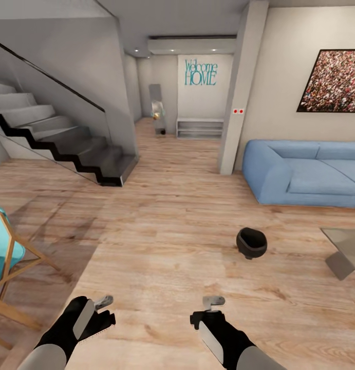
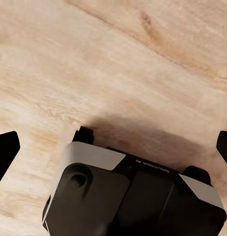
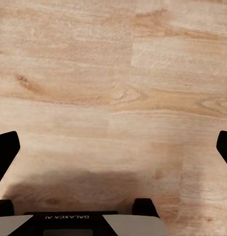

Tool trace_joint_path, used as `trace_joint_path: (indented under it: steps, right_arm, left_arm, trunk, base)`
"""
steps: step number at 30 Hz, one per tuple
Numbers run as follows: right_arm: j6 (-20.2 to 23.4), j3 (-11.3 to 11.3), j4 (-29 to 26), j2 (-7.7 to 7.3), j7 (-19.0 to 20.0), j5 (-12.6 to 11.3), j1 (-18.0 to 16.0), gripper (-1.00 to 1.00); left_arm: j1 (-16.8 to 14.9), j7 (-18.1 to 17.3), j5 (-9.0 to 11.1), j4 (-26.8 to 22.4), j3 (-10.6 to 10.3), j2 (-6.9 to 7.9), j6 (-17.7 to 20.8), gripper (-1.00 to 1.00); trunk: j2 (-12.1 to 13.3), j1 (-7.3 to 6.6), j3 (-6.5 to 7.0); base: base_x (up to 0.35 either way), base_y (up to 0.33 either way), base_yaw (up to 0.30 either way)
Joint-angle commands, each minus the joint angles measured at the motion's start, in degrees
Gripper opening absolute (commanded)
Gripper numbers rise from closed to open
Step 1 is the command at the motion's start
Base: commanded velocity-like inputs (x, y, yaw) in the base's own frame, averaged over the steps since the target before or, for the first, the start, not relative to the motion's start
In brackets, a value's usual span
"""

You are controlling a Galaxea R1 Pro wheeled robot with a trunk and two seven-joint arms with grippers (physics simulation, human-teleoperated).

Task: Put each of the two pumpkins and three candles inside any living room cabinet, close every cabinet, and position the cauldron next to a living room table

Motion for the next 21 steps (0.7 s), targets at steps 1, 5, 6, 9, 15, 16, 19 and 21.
trace_joint_path:
  steps: [1,5,6,9,15,16,19,21]
  right_arm:
    - [0.0,0.0,0.0,0.0,0.0,0.0,0.0,1.0]
    - [0.0,0.0,0.0,0.0,0.0,-0.1,0.0,1.0]
    - [0.0,0.0,0.0,0.0,0.0,-0.1,0.0,1.0]
    - [0.0,0.0,0.0,0.0,0.1,-0.2,0.0,1.0]
    - [0.0,0.1,0.0,0.0,0.1,-0.2,0.0,1.0]
    - [0.0,0.1,0.0,0.0,0.1,-0.3,0.0,1.0]
    - [0.0,0.1,0.0,0.0,0.1,-0.3,0.0,1.0]
    - [0.0,0.0,0.0,0.0,0.1,-0.3,0.0,1.0]
  left_arm:
    - [0.0,0.0,0.0,0.0,0.0,-0.01,0.0,1.0]
    - [0.0,0.0,0.0,0.0,0.0,-0.06,0.0,1.0]
    - [0.0,0.0,0.0,0.0,0.0,-0.06,0.0,1.0]
    - [0.0,-0.1,-0.1,0.0,0.0,-0.06,0.0,1.0]
    - [0.0,-0.1,-0.1,0.0,0.0,-0.07,0.0,1.0]
    - [0.0,-0.1,-0.1,0.0,0.0,-0.07,0.0,1.0]
    - [0.0,-0.1,-0.1,0.0,0.0,-0.02,0.0,1.0]
    - [0.0,-0.1,-0.1,0.0,0.0,-0.05,0.0,1.0]
  trunk:
    - [0.0,0.0,0.0]
    - [0.0,0.0,0.01]
    - [0.0,0.0,0.01]
    - [0.0,0.0,0.01]
    - [0.0,0.0,0.0]
    - [0.0,0.0,-0.01]
    - [0.0,0.0,-0.02]
    - [0.0,0.0,-0.02]
  base:
    - [0.314,0.122,0.003]
    - [0.314,0.151,0.001]
    - [0.315,0.163,0.0]
    - [0.315,0.163,0.0]
    - [0.315,0.16,-0.14]
    - [0.315,0.159,-0.157]
    - [0.315,0.14,-0.069]
    - [0.315,0.102,-0.022]
